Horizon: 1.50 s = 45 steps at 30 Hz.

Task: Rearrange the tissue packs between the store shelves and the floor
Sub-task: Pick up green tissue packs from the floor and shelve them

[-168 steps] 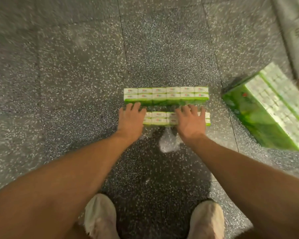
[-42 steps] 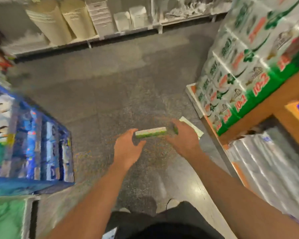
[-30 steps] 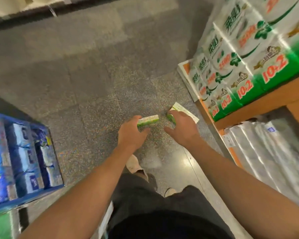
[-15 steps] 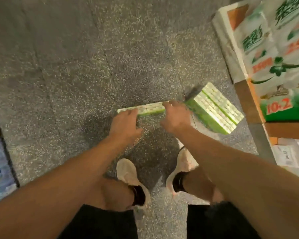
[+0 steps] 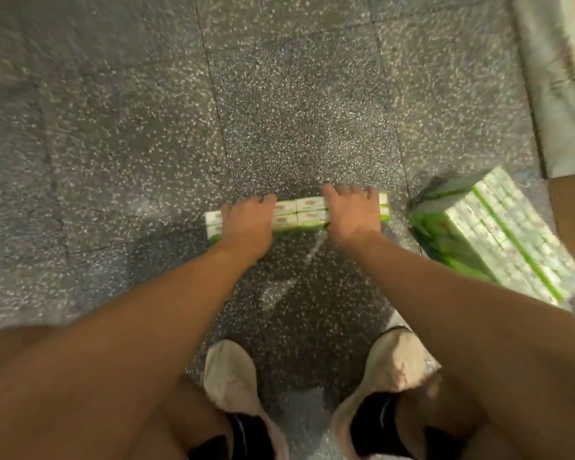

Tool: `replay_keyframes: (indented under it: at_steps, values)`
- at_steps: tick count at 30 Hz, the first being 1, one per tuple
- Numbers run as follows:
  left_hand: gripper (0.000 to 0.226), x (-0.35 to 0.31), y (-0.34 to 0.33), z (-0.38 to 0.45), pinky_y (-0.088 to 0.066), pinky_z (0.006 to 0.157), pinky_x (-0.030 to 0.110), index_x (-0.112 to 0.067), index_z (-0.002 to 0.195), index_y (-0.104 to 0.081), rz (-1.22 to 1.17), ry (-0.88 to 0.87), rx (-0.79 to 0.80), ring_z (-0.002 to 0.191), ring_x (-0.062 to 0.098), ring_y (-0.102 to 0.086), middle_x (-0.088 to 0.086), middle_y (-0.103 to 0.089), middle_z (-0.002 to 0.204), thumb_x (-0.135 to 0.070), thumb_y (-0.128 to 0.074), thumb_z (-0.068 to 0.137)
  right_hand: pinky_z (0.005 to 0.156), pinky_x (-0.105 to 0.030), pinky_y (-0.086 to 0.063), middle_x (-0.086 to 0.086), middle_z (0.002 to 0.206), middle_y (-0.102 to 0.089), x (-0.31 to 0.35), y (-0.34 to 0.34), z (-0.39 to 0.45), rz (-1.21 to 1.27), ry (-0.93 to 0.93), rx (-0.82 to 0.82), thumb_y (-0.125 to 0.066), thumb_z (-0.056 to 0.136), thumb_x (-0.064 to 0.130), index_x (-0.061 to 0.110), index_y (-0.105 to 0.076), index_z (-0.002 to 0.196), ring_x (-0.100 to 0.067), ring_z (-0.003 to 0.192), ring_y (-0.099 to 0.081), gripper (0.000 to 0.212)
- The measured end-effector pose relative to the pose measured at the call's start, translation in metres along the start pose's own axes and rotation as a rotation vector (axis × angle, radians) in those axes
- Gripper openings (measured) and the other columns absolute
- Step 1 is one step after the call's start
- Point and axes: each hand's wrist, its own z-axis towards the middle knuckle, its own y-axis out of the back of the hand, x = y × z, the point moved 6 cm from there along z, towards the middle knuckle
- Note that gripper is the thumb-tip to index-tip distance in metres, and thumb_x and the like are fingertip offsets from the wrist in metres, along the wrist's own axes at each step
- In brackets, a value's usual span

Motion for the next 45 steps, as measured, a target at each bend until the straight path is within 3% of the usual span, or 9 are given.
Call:
replay_keyframes:
  at_steps: [7,11,18,22,26,31,36,41,45]
  values:
    - [0.051,0.032,0.268,-0.144,-0.049,0.084,0.045,-0.034,0.117,-0.042,-0.186,0.007,-0.115,0.079,0.022,-0.057,0.000,-0.063,0.092,-0.039,-0.072,0.076,0.103,-0.046,-0.032,-0.002,0.123,-0.056,0.052,0.290,-0.110,0.074,0.217,-0.177,-0.081,0.071,0.036,0.029,-0.042,0.133,-0.025,0.114,-0.052,0.074]
    - [0.063,0.052,0.419,-0.258,-0.048,0.091,0.045,-0.032,0.123,-0.047,-0.293,0.074,-0.260,0.092,0.020,-0.054,0.003,-0.056,0.110,-0.036,-0.080,0.069,0.103,-0.046,-0.033,-0.002,0.120,-0.058,0.096,0.460,-0.191,0.066,0.311,-0.294,-0.082,0.069,0.041,0.030,-0.048,0.129,-0.026,0.114,-0.053,0.070]
    - [0.077,0.092,0.570,-0.458,-0.049,0.087,0.040,-0.035,0.128,-0.052,-0.403,0.246,-0.481,0.101,0.029,-0.057,0.008,-0.060,0.111,-0.026,-0.087,0.061,0.105,-0.041,-0.030,0.004,0.124,-0.062,0.187,0.640,-0.304,0.098,0.607,-0.310,-0.082,0.066,0.045,0.032,-0.057,0.127,-0.025,0.118,-0.052,0.067]
    - [0.080,0.113,0.595,-0.574,-0.048,0.088,0.044,-0.036,0.125,-0.051,-0.435,0.397,-0.675,0.099,0.034,-0.059,0.011,-0.064,0.111,-0.019,-0.089,0.057,0.103,-0.041,-0.033,-0.001,0.124,-0.062,0.259,0.679,-0.353,0.118,0.895,-0.273,-0.083,0.066,0.043,0.026,-0.058,0.129,-0.028,0.116,-0.055,0.070]
    - [0.070,0.131,0.583,-0.699,-0.041,0.092,0.037,-0.015,0.128,-0.058,-0.417,0.675,-0.711,0.107,0.035,-0.057,0.014,-0.063,0.118,-0.021,-0.086,0.063,0.093,-0.042,-0.039,-0.002,0.123,-0.064,0.345,0.696,-0.435,0.074,1.184,-0.254,-0.079,0.066,0.051,0.028,-0.053,0.134,-0.030,0.110,-0.059,0.076]
    - [0.068,0.143,0.566,-0.864,-0.044,0.090,0.040,-0.015,0.127,-0.059,-0.329,0.921,-0.849,0.106,0.033,-0.057,0.011,-0.064,0.116,-0.026,-0.085,0.066,0.086,-0.040,-0.039,0.005,0.114,-0.065,0.448,0.707,-0.569,-0.058,1.512,-0.349,-0.074,0.067,0.058,0.034,-0.056,0.120,-0.025,0.106,-0.059,0.062]
    - [0.069,0.150,0.537,-1.025,-0.045,0.087,0.038,-0.015,0.129,-0.058,-0.273,1.160,-0.984,0.103,0.033,-0.056,0.012,-0.064,0.113,-0.028,-0.085,0.067,0.088,-0.038,-0.037,0.006,0.112,-0.067,0.545,0.705,-0.716,-0.008,1.803,-0.430,-0.080,0.062,0.055,0.033,-0.058,0.122,-0.025,0.105,-0.059,0.068]
    - [0.065,0.174,0.519,-1.173,-0.046,0.084,0.040,-0.014,0.127,-0.058,-0.097,1.333,-1.068,0.099,0.031,-0.054,0.009,-0.062,0.110,-0.027,-0.084,0.068,0.094,-0.043,-0.039,0.002,0.109,-0.068,0.639,0.693,-0.852,0.127,2.012,-0.506,-0.083,0.061,0.046,0.027,-0.063,0.118,-0.029,0.103,-0.059,0.064]
    - [0.064,0.214,0.514,-1.250,-0.047,0.084,0.041,-0.013,0.125,-0.058,-0.010,1.364,-1.089,0.097,0.030,-0.054,0.009,-0.060,0.108,-0.025,-0.084,0.068,0.108,-0.049,-0.026,0.004,0.118,-0.064,0.701,0.688,-0.918,0.227,2.016,-0.598,-0.085,0.062,0.040,0.028,-0.061,0.121,-0.025,0.114,-0.055,0.065]
